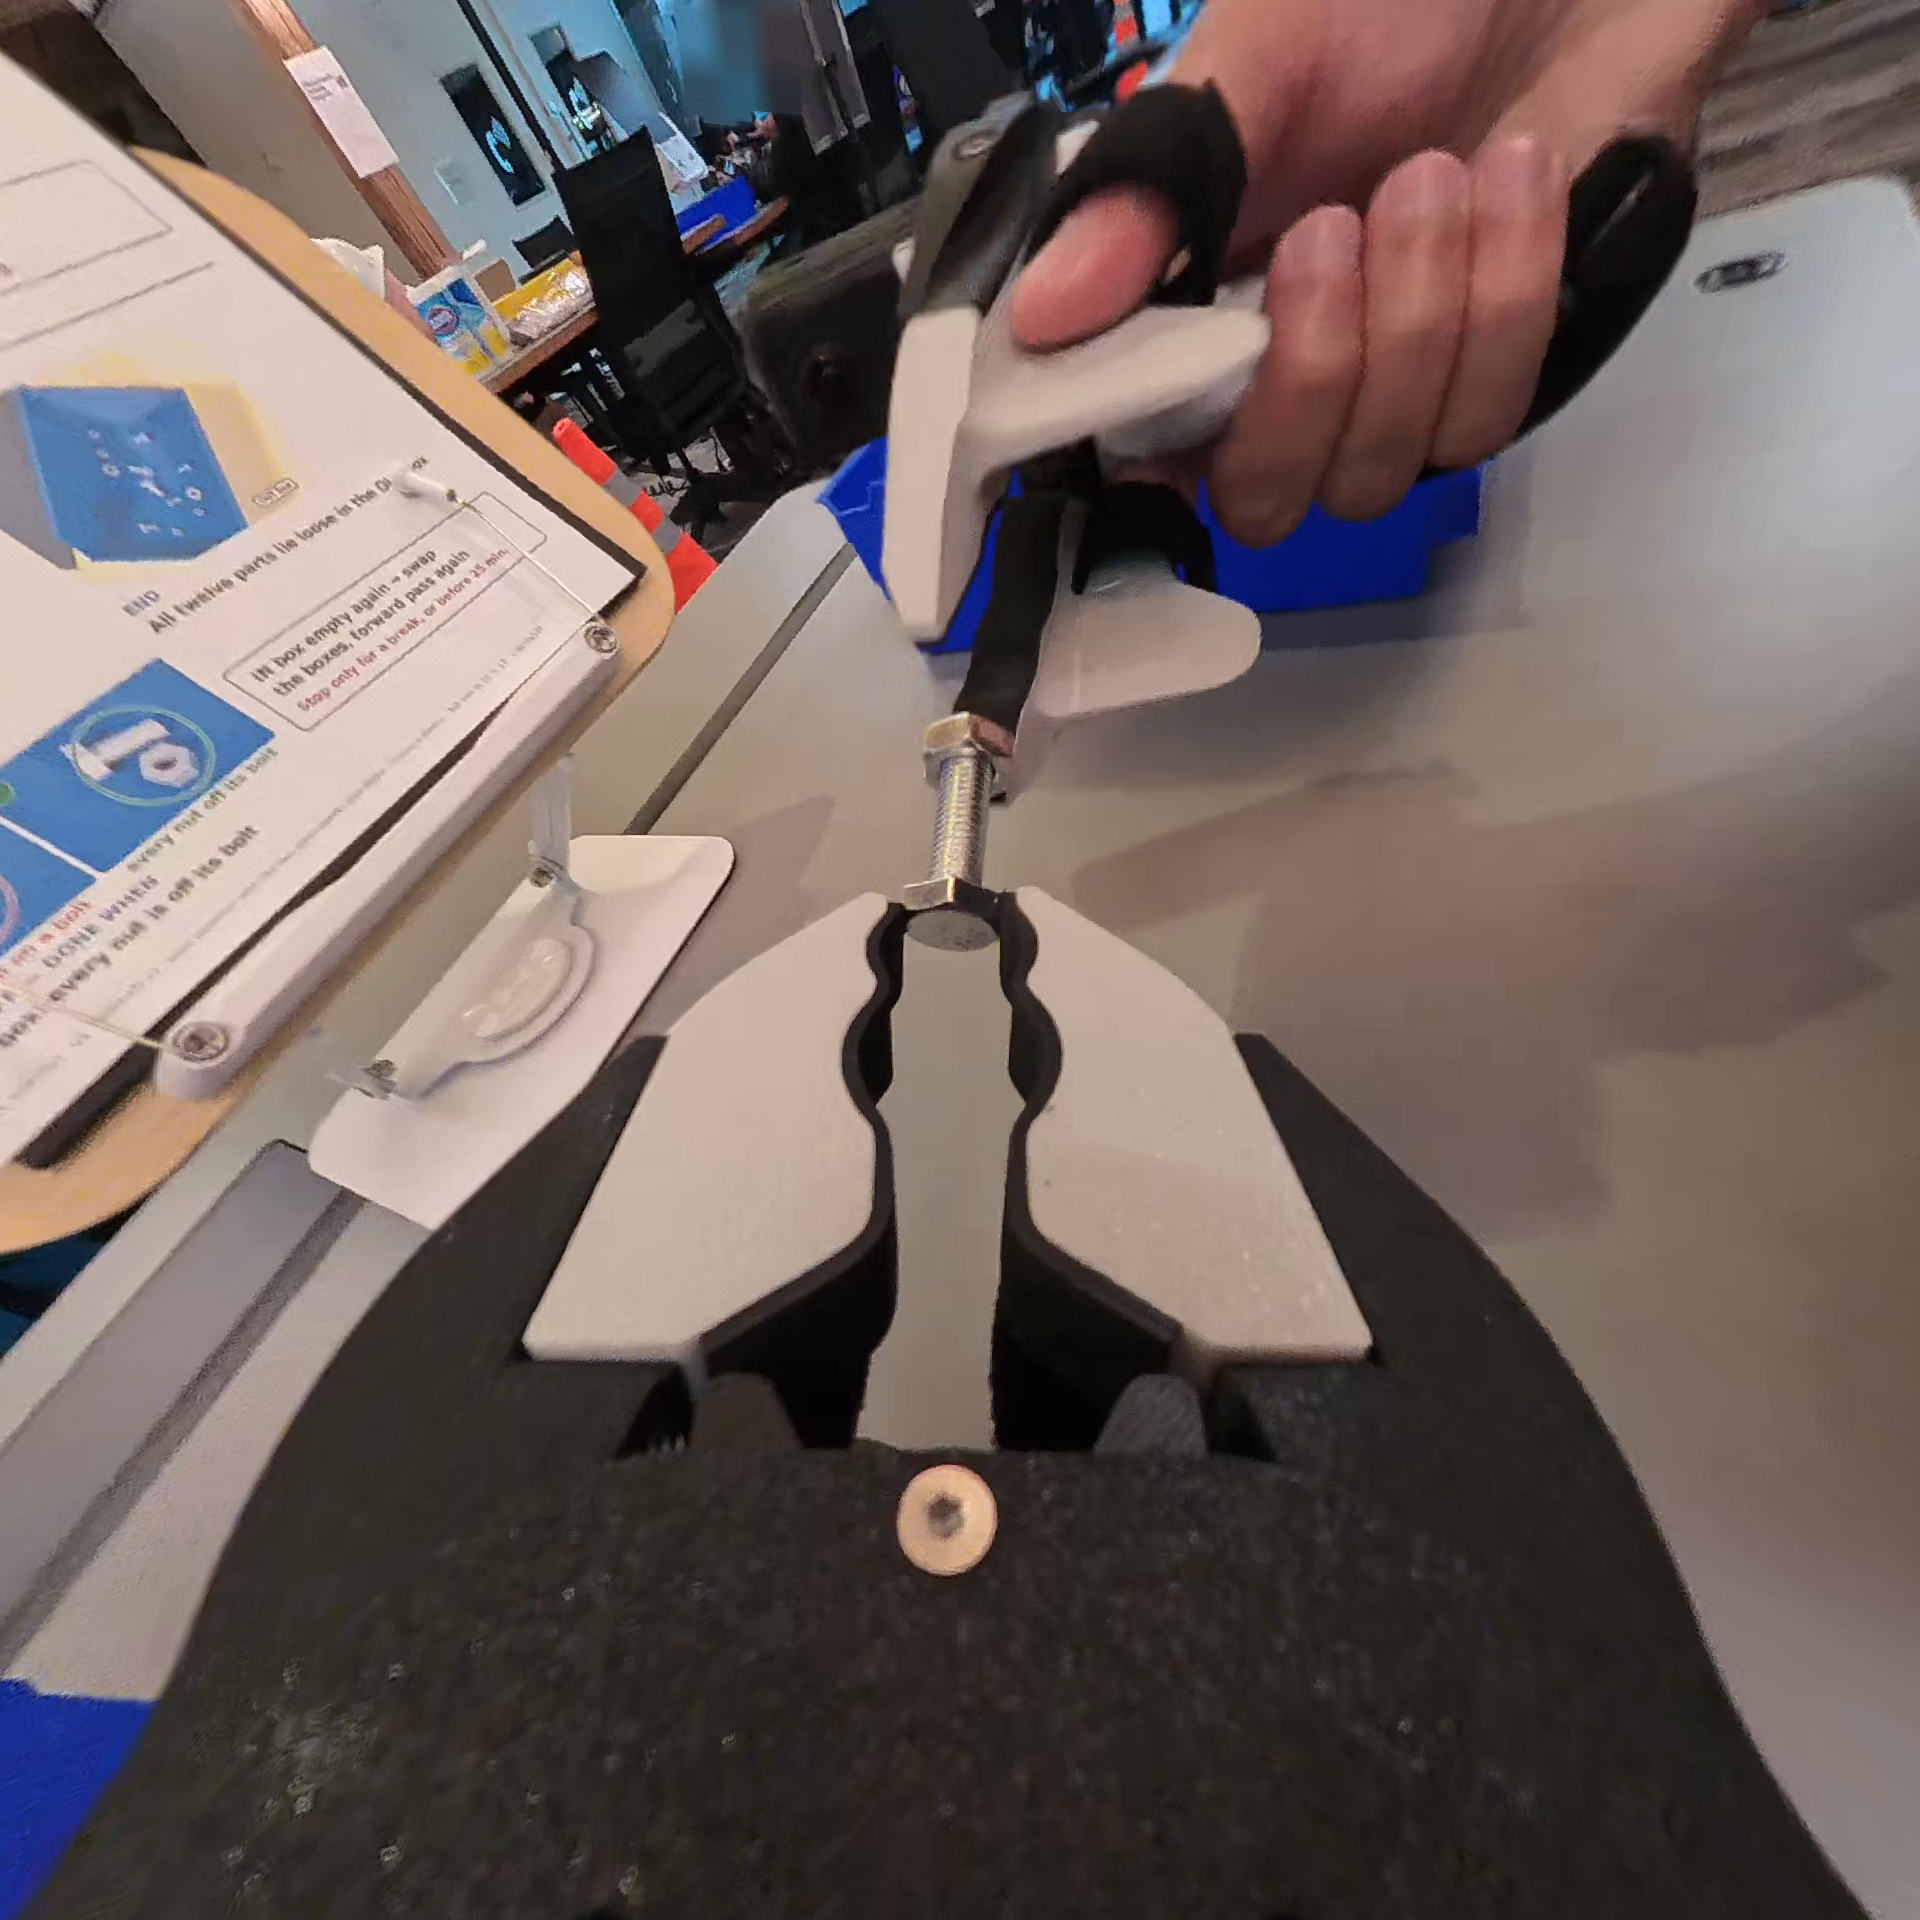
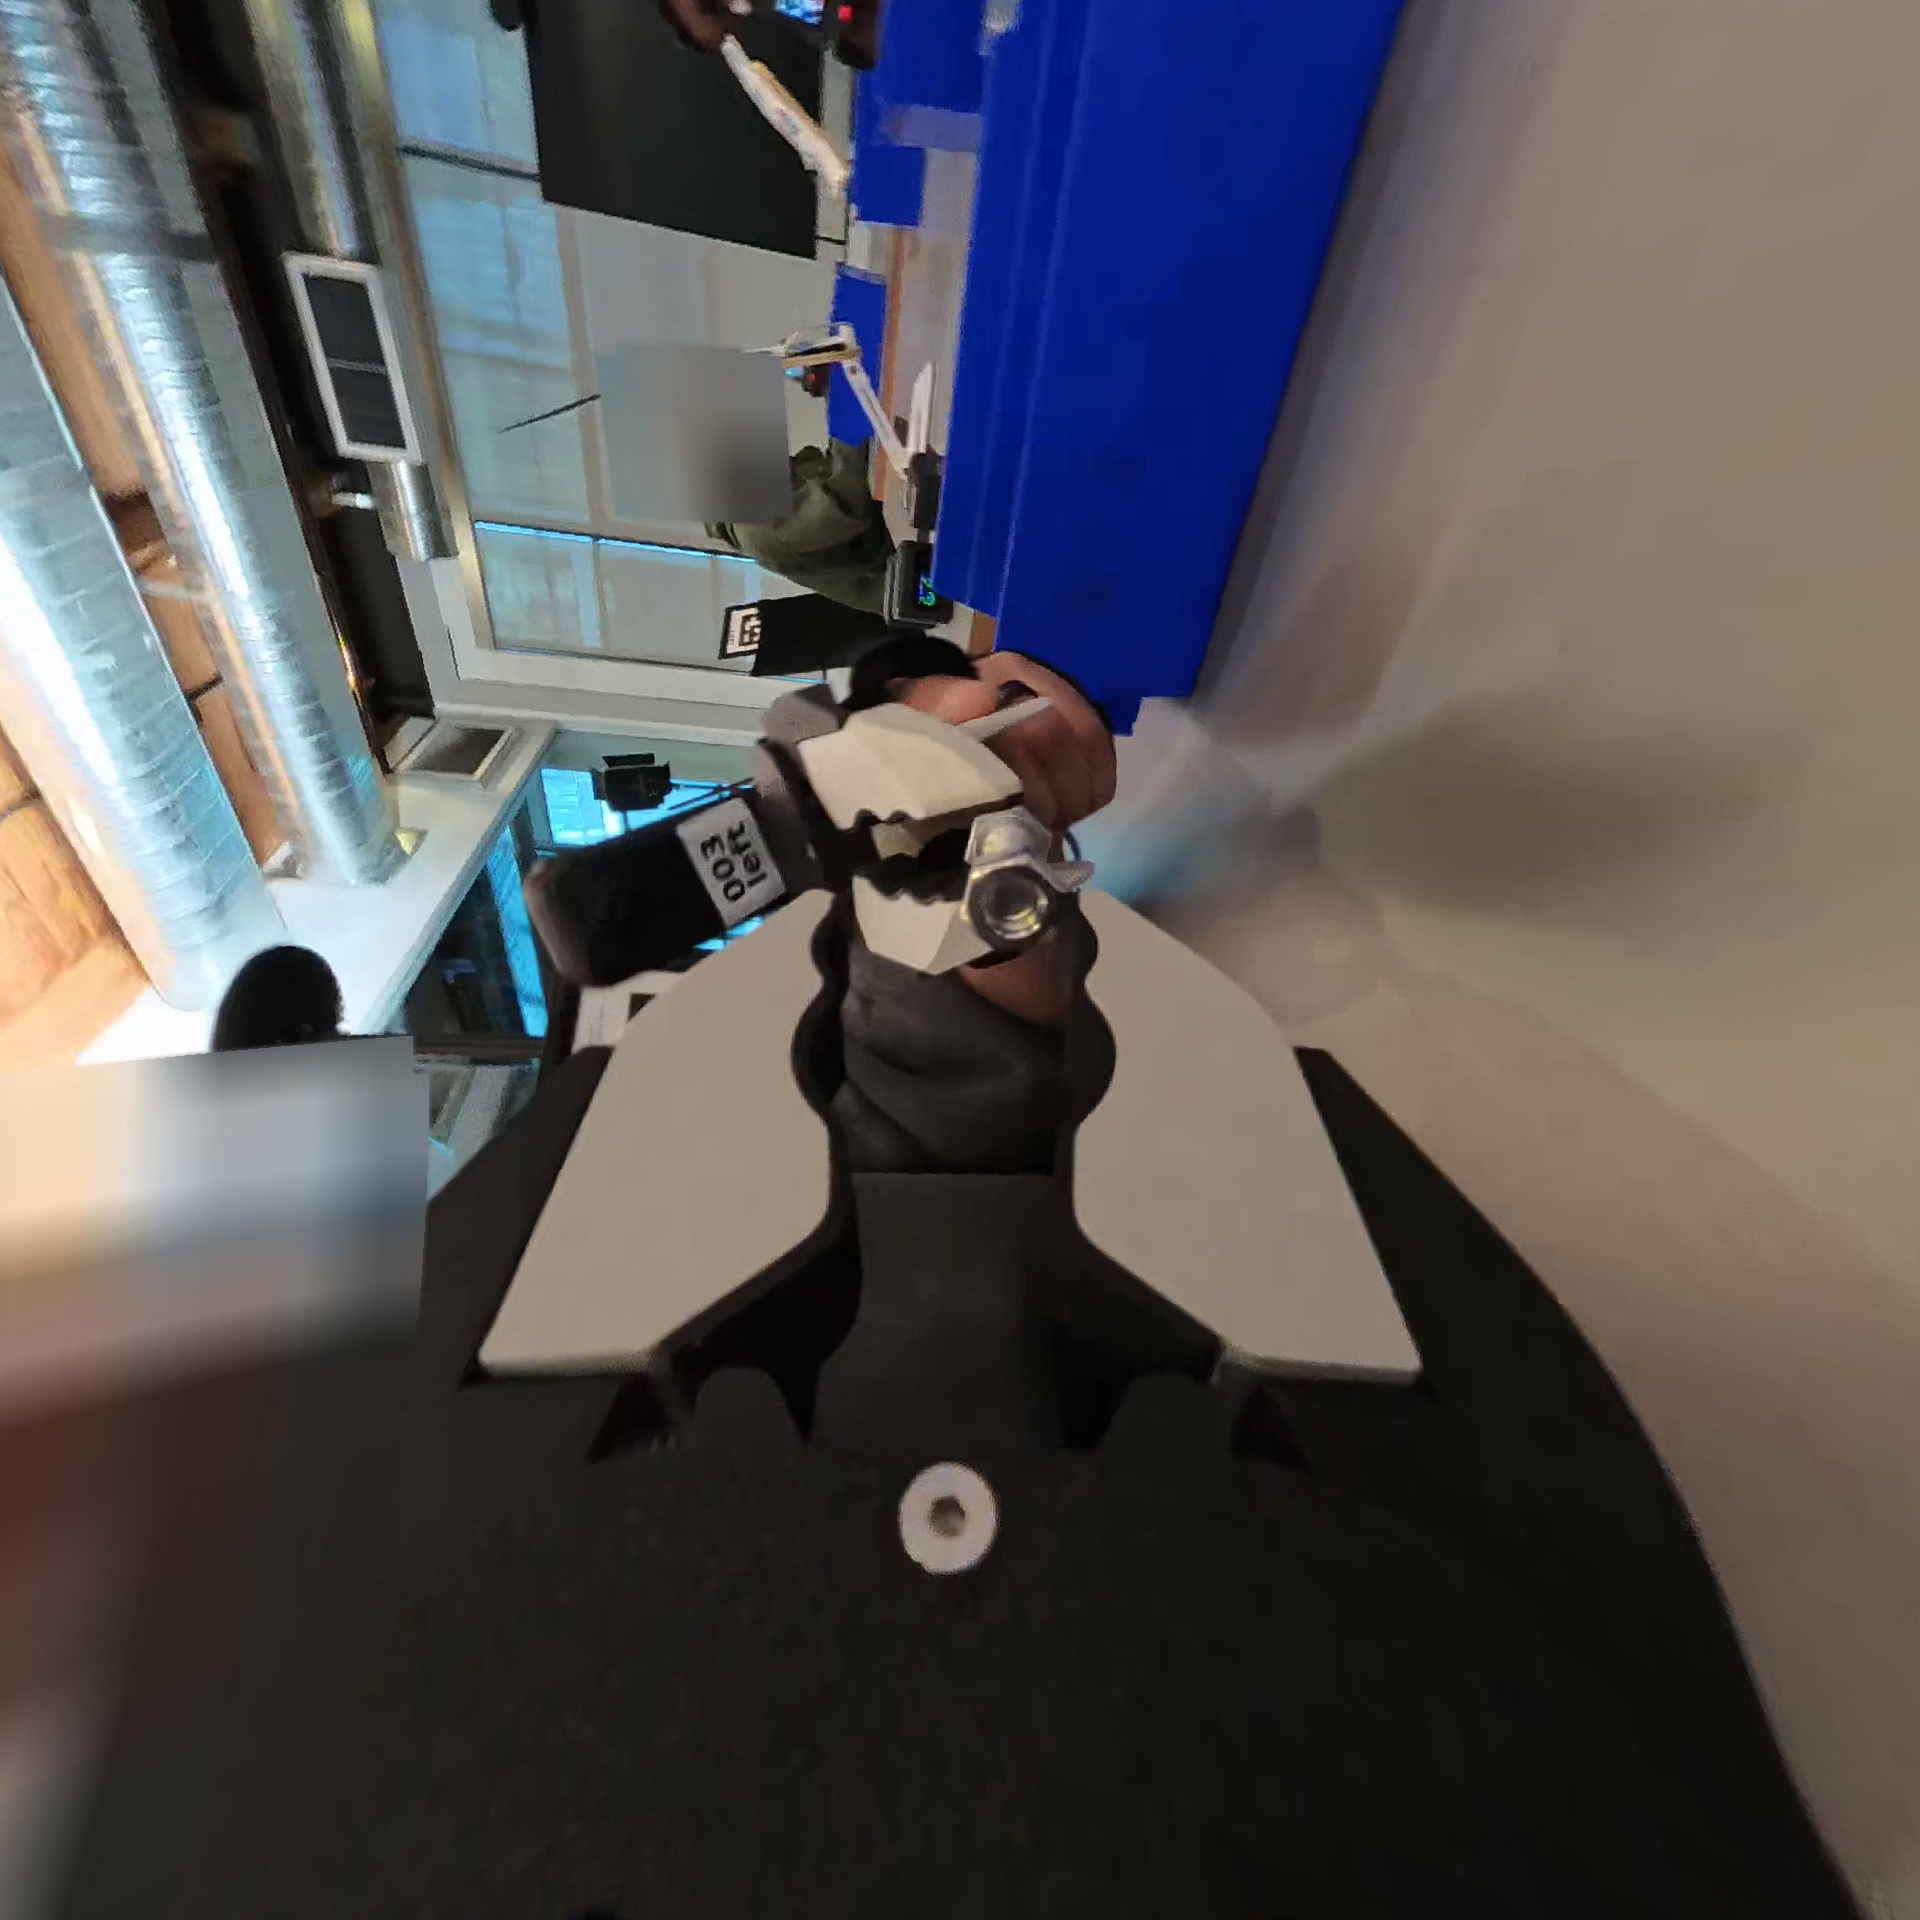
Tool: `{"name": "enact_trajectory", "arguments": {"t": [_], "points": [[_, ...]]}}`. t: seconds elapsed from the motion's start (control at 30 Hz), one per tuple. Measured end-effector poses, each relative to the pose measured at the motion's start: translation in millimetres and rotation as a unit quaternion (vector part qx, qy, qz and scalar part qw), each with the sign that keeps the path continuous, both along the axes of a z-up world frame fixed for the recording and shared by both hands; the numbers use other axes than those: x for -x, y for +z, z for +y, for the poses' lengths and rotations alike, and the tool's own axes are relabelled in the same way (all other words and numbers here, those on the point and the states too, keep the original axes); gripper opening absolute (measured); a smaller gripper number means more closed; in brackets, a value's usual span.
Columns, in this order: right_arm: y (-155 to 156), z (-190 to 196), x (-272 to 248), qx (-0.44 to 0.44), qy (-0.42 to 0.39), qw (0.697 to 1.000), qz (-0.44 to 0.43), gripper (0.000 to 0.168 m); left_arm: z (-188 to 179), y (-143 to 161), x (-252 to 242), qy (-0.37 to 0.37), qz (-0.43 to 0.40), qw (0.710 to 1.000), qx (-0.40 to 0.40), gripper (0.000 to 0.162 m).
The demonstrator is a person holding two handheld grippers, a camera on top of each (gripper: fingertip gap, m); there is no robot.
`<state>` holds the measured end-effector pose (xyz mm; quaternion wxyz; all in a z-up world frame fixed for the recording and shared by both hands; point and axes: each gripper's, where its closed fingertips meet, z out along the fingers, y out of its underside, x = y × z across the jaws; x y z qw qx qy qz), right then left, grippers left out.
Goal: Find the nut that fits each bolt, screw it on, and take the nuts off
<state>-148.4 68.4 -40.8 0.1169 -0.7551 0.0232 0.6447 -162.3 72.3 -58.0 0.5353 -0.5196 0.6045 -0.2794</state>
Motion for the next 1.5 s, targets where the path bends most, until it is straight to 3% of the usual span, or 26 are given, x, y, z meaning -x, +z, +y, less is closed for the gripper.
{"name": "enact_trajectory", "arguments": {"t": [0.1, 0.2, 0.3, 0.4, 0.5, 0.6, 0.7, 0.83, 0.9, 0.97, 1.0, 1.07, 1.17, 1.27, 1.33, 1.43, 1.5], "points": [[9, 5, -8, -0.086, 0.0, 0.996, -0.011, 0.058, -2, 3, 1, -0.027, -0.03, 0.996, 0.079, 0.017], [14, 7, -17, -0.244, 0.024, 0.965, -0.089, 0.057, -9, 13, 1, -0.077, -0.076, 0.975, 0.193, 0.017], [18, -6, -14, -0.432, 0.077, 0.882, -0.173, 0.057, -15, 22, 3, -0.13, -0.116, 0.938, 0.298, 0.017], [15, -21, -8, -0.575, 0.112, 0.768, -0.258, 0.055, -19, 21, 4, -0.161, -0.118, 0.915, 0.35, 0.017], [28, -26, -8, -0.681, 0.081, 0.663, -0.301, 0.036, -25, 21, 7, -0.193, -0.112, 0.893, 0.39, 0.017], [24, -34, -9, -0.726, 0.141, 0.579, -0.344, 0.034, -35, 15, 10, -0.231, -0.085, 0.872, 0.422, 0.017], [8, -42, -6, -0.729, 0.231, 0.518, -0.384, 0.042, -49, 10, 12, -0.264, -0.058, 0.86, 0.433, 0.017], [0, -59, 6, -0.762, 0.292, 0.436, -0.381, 0.035, -60, 9, 11, -0.288, -0.046, 0.851, 0.437, 0.017], [0, -61, 11, -0.774, 0.297, 0.411, -0.378, 0.03, -63, 8, 10, -0.293, -0.043, 0.849, 0.439, 0.017], [-3, -61, 13, -0.773, 0.306, 0.41, -0.376, 0.019, -67, 11, 11, -0.306, -0.047, 0.84, 0.446, 0.017], [-2, -60, 15, -0.773, 0.304, 0.415, -0.372, 0.018, -67, 12, 12, -0.307, -0.049, 0.839, 0.446, 0.017], [-1, -56, 16, -0.75, 0.293, 0.466, -0.366, 0.018, -63, 13, 13, -0.298, -0.055, 0.847, 0.436, 0.017], [0, -47, 17, -0.668, 0.263, 0.612, -0.331, 0.018, -52, 14, 13, -0.267, -0.067, 0.87, 0.409, 0.017], [-3, -36, 16, -0.522, 0.215, 0.779, -0.272, 0.018, -37, 12, 11, -0.22, -0.075, 0.9, 0.369, 0.017], [-7, -28, 15, -0.409, 0.174, 0.866, -0.228, 0.018, -27, 7, 9, -0.183, -0.072, 0.922, 0.335, 0.017], [-13, -21, 13, -0.215, 0.106, 0.961, -0.136, 0.018, -19, -3, 5, -0.141, -0.055, 0.945, 0.288, 0.017], [-13, -19, 12, -0.14, 0.071, 0.984, -0.079, 0.018, -17, -3, 4, -0.135, -0.057, 0.946, 0.29, 0.017]]}}
